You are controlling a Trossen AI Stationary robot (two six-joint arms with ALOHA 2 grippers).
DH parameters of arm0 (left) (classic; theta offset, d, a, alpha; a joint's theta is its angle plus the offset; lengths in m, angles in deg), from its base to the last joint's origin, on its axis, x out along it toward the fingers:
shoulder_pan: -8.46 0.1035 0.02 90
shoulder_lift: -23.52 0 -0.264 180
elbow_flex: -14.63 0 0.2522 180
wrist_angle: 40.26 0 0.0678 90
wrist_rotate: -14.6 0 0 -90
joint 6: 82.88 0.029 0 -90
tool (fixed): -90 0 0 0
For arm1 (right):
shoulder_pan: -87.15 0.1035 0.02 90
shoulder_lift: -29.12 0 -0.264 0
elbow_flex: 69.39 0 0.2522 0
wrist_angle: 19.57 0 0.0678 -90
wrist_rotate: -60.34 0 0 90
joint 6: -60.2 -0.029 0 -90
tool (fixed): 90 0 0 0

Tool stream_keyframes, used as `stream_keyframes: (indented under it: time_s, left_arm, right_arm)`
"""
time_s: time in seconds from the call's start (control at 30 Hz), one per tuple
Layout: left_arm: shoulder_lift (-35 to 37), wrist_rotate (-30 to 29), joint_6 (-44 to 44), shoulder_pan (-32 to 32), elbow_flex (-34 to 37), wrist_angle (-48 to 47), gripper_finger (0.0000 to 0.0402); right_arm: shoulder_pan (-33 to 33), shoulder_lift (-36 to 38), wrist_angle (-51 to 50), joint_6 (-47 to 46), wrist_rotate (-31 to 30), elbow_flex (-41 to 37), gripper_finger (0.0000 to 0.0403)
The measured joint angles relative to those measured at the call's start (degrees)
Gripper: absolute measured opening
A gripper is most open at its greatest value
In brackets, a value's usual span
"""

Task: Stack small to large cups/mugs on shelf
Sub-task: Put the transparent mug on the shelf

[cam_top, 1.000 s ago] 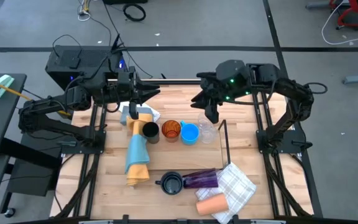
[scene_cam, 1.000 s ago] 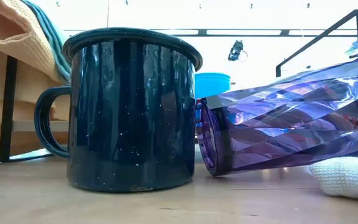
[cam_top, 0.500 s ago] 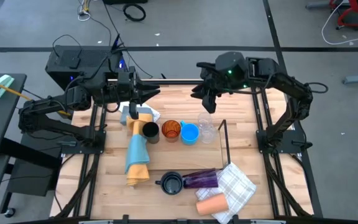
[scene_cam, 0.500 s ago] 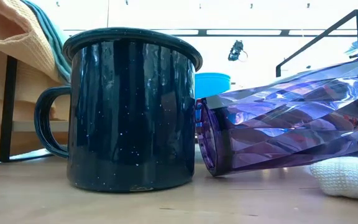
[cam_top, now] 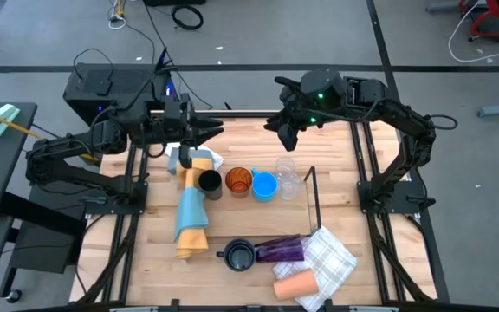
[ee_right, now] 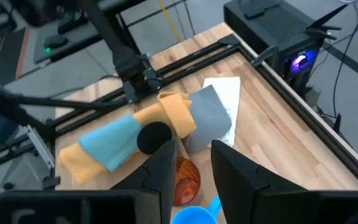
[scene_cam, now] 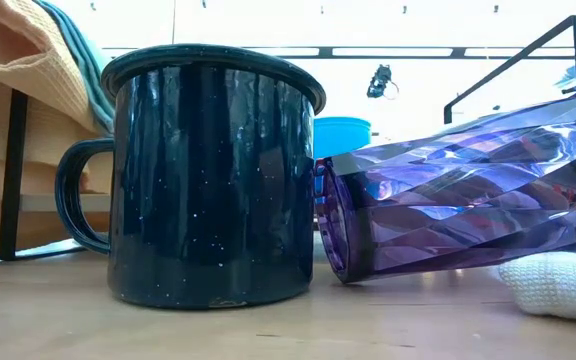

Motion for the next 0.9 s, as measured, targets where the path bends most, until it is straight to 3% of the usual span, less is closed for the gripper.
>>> stream_keyframes:
  time_s: [0.9]
  left_arm:
    - [1.27,8.93,6.43,-0.42,-0.01,1.00,0.0075]
  right_arm:
    - [-1.90,0.00,2.94,-9.09,-5.61,0.00,0.0109]
